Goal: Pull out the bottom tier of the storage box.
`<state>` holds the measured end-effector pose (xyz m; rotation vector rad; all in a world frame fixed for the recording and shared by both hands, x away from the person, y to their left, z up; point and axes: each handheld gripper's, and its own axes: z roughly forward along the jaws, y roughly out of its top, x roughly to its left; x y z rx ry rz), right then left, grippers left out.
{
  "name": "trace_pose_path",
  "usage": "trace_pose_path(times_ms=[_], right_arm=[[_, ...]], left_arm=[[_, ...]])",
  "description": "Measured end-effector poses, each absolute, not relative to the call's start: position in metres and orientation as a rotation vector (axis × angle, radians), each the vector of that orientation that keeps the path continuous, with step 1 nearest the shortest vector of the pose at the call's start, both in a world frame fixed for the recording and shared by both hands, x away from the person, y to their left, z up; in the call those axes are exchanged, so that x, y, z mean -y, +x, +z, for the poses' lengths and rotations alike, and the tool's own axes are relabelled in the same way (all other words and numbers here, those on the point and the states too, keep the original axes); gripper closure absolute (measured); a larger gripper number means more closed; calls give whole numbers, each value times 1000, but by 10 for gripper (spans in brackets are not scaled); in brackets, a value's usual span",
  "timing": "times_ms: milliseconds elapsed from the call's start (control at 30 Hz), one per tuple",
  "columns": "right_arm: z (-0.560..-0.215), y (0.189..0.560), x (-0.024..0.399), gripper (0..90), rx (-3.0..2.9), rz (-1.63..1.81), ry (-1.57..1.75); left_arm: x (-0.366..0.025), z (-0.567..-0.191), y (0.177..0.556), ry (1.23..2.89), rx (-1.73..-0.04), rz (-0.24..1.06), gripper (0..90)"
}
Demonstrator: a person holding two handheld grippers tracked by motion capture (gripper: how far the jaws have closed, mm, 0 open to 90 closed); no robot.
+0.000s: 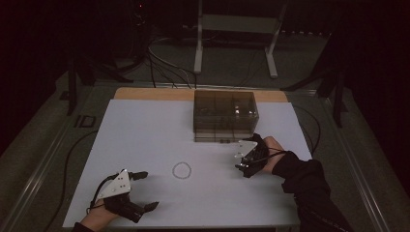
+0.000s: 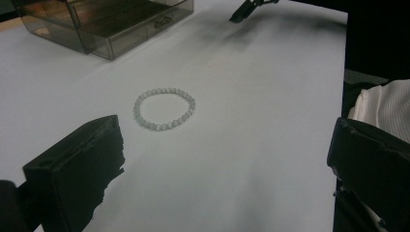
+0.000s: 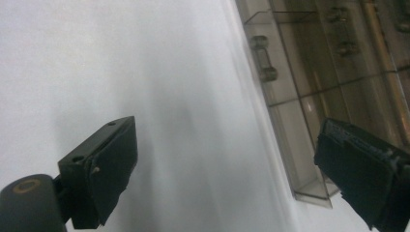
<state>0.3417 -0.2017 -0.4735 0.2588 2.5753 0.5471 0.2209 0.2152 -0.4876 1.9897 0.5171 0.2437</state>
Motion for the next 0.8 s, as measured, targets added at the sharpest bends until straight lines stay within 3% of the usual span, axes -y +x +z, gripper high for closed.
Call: trace_pose_path(times_ms=[800], right_arm=[[-433, 371, 261, 90, -2682, 807, 244]], left_arm=[[-215, -488, 221, 1990, -520, 246, 0]])
